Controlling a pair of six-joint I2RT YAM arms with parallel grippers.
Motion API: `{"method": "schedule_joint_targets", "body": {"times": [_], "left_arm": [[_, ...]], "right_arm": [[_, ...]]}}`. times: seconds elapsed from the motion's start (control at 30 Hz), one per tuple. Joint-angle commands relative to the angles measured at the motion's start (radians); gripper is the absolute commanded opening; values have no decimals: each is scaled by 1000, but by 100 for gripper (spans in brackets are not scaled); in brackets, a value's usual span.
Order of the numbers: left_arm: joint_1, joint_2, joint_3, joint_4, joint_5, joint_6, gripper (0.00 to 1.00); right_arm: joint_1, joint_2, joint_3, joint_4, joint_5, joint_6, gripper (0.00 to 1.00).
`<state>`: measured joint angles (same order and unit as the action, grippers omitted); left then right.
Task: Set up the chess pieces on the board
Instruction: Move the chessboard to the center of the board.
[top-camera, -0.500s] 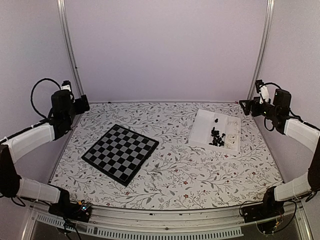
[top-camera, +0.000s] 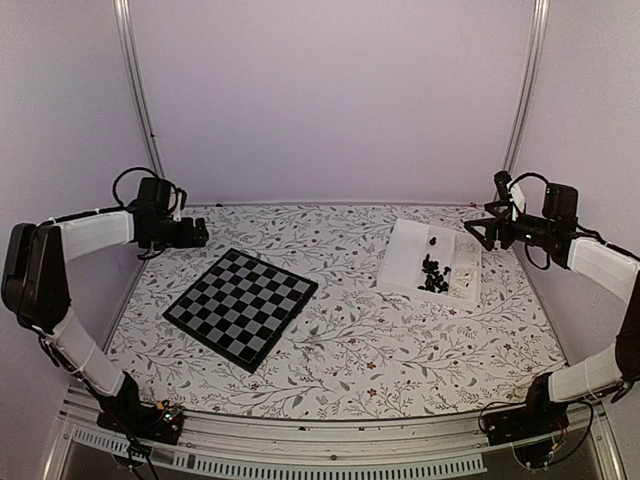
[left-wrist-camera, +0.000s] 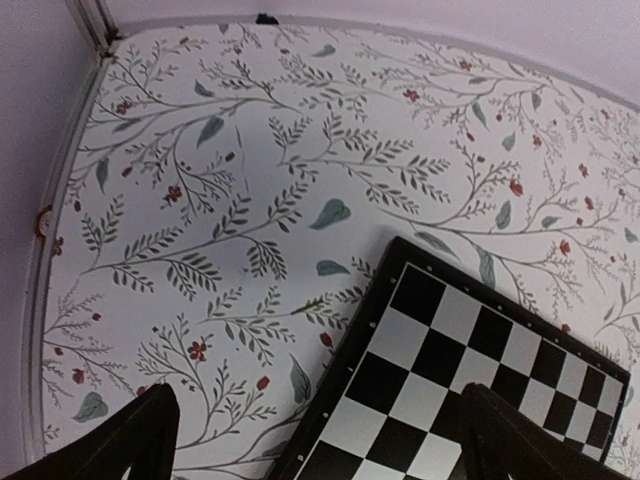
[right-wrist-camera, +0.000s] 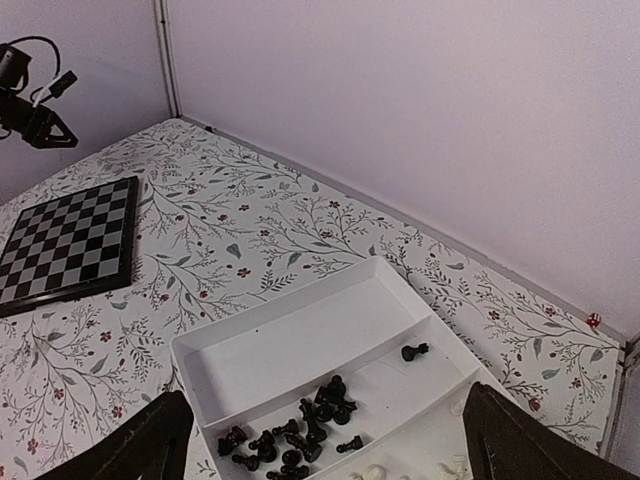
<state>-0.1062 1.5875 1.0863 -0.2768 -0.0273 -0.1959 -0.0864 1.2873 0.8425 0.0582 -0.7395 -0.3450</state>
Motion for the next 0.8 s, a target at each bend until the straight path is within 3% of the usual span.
{"method": "schedule_joint_targets", "body": {"times": [0.0,0.4,0.77], "left_arm": [[5,58,-4,-98,146,-6,99],[5,265,81,-124,193,-40,99],[-25,383,122,-55,372,-64,100]], "right_arm": [[-5,34,25,-50,-67,-50,98],[-4,68,39,-98,-68,-92,97],[-4,139,84,-164,-99,-126,95]]}}
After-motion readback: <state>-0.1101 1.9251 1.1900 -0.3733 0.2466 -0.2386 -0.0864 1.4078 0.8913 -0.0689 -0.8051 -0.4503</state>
